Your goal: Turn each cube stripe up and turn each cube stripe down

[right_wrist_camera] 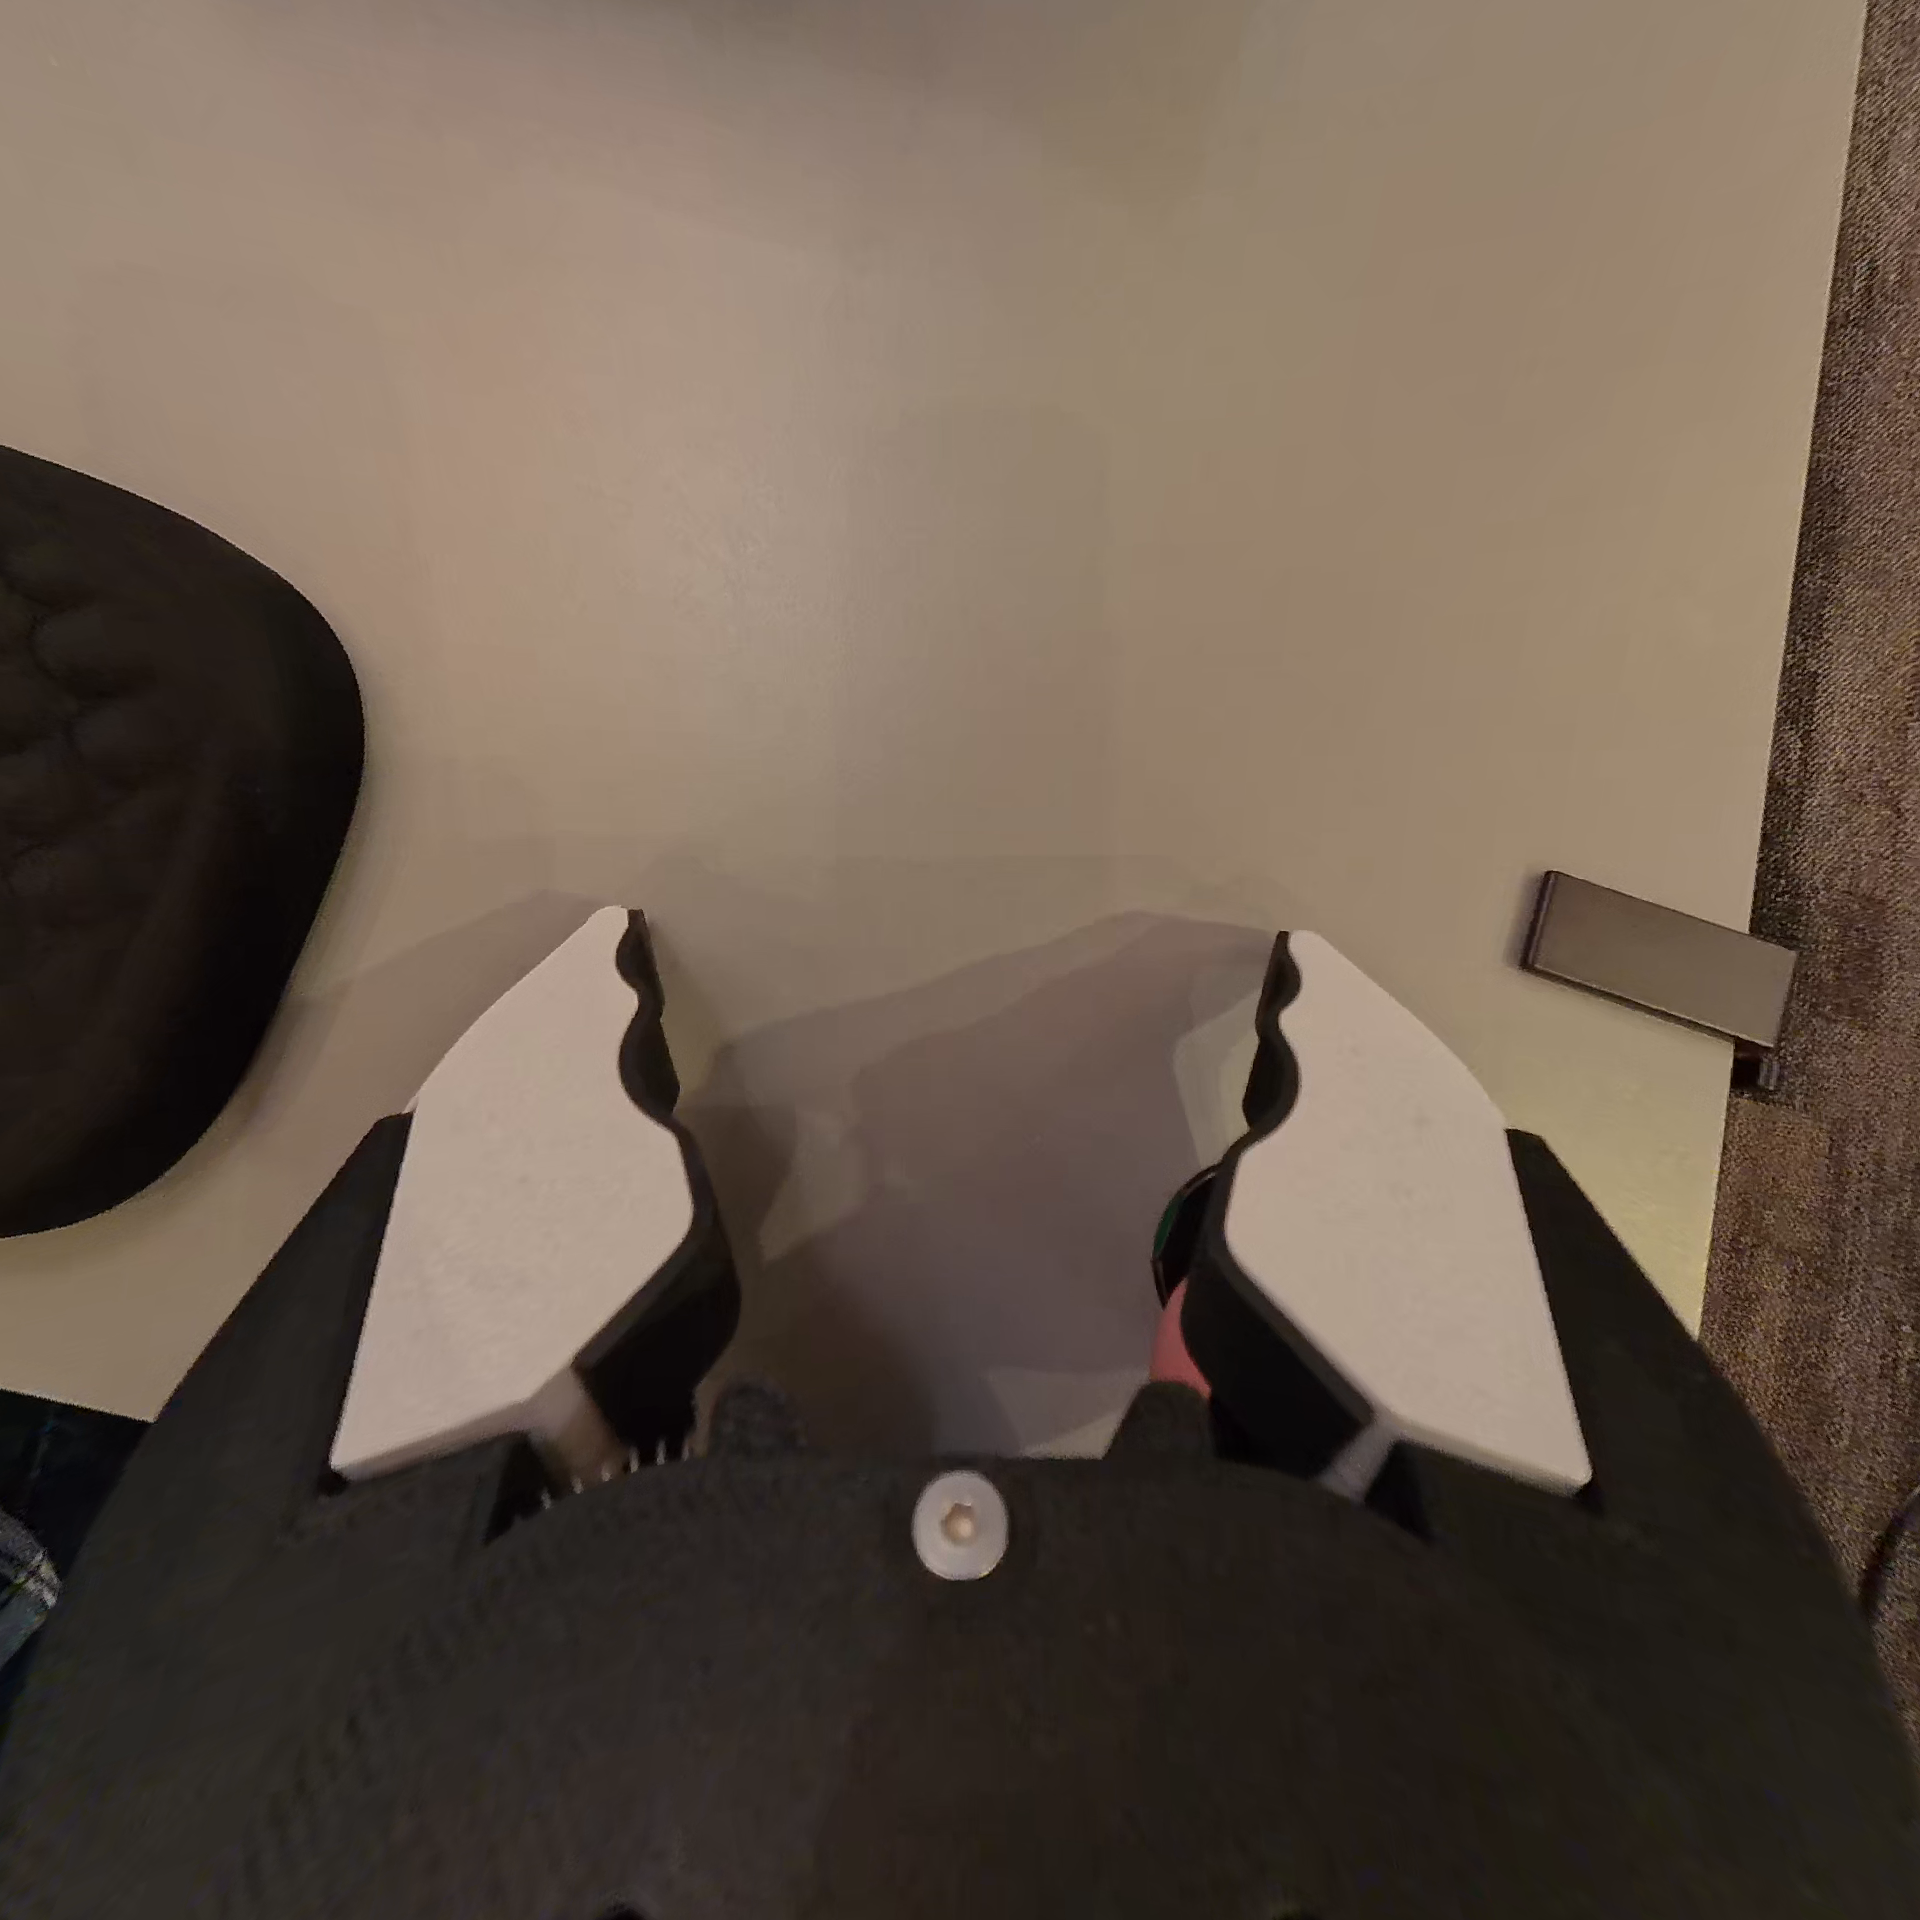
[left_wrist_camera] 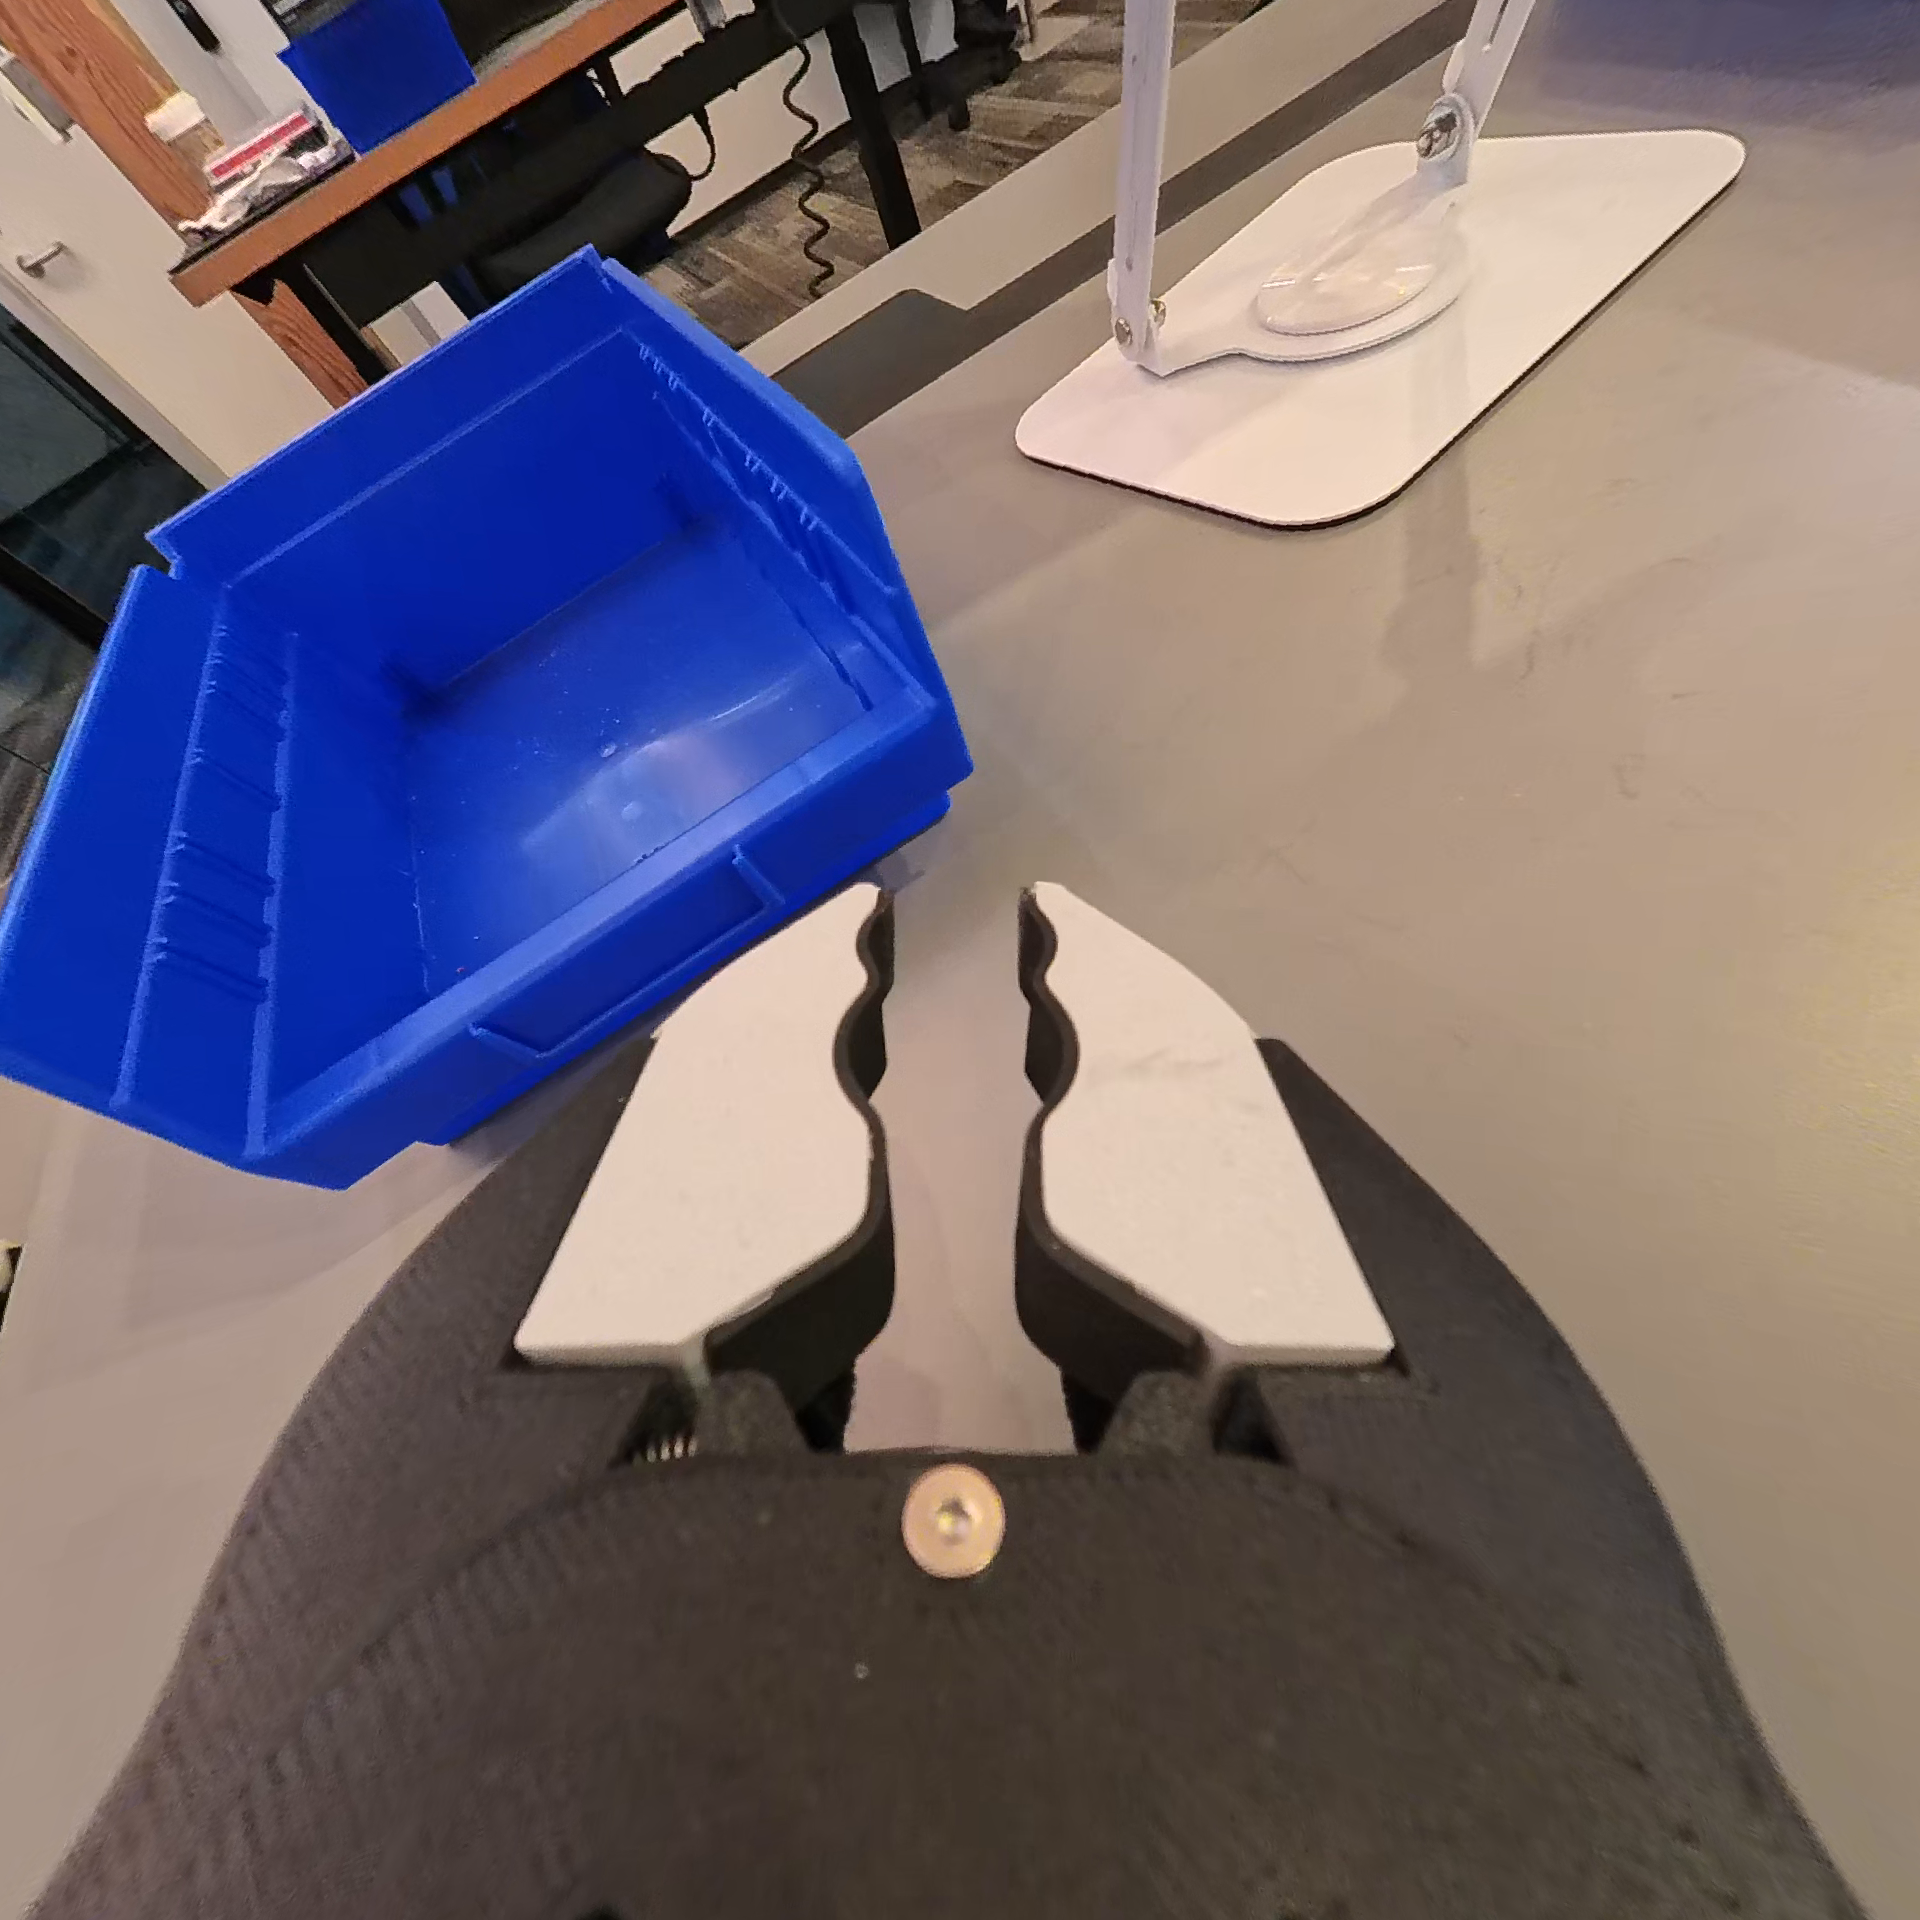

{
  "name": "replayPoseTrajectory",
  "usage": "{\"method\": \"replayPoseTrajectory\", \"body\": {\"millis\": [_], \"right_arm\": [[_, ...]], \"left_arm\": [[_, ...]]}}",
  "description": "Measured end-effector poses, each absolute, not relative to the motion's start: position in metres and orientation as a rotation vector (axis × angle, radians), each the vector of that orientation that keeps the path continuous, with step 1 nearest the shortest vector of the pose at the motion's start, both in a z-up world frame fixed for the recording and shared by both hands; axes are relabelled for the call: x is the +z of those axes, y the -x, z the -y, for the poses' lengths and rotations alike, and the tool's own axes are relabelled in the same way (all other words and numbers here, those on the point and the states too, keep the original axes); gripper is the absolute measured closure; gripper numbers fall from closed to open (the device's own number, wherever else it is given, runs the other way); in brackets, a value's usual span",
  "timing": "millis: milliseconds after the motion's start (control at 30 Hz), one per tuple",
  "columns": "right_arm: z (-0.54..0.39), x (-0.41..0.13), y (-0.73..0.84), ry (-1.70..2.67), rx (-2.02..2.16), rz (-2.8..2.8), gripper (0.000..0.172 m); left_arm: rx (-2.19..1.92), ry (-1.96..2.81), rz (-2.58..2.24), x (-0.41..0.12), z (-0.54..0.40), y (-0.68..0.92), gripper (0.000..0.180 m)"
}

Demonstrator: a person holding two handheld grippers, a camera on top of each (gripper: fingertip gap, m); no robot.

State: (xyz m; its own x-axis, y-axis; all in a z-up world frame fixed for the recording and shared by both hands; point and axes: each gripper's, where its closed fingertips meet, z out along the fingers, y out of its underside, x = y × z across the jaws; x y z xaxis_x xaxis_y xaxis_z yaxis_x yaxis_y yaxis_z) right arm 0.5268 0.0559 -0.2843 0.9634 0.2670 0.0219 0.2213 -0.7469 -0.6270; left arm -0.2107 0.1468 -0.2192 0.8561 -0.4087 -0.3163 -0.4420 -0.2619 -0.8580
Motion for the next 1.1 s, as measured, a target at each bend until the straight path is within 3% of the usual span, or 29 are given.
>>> {"method": "replayPoseTrajectory", "body": {"millis": [700,867,1000,1100], "right_arm": [[-0.056,-0.258,-0.526,2.449,0.090,0.337,0.062],[-0.057,-0.250,-0.528,2.457,0.074,0.332,0.052],[-0.076,-0.214,-0.518,2.300,0.146,0.289,0.056],[-0.105,-0.172,-0.497,2.149,0.191,0.285,0.059]], "left_arm": [[0.016,1.865,-0.616,-0.189,-0.146,0.210,0.155],[-0.018,1.861,-0.593,-0.180,-0.147,0.212,0.152],[-0.085,1.812,-0.492,-0.161,-0.147,0.222,0.144],[-0.026,1.774,-0.370,-0.140,-0.154,0.255,0.129]]}}
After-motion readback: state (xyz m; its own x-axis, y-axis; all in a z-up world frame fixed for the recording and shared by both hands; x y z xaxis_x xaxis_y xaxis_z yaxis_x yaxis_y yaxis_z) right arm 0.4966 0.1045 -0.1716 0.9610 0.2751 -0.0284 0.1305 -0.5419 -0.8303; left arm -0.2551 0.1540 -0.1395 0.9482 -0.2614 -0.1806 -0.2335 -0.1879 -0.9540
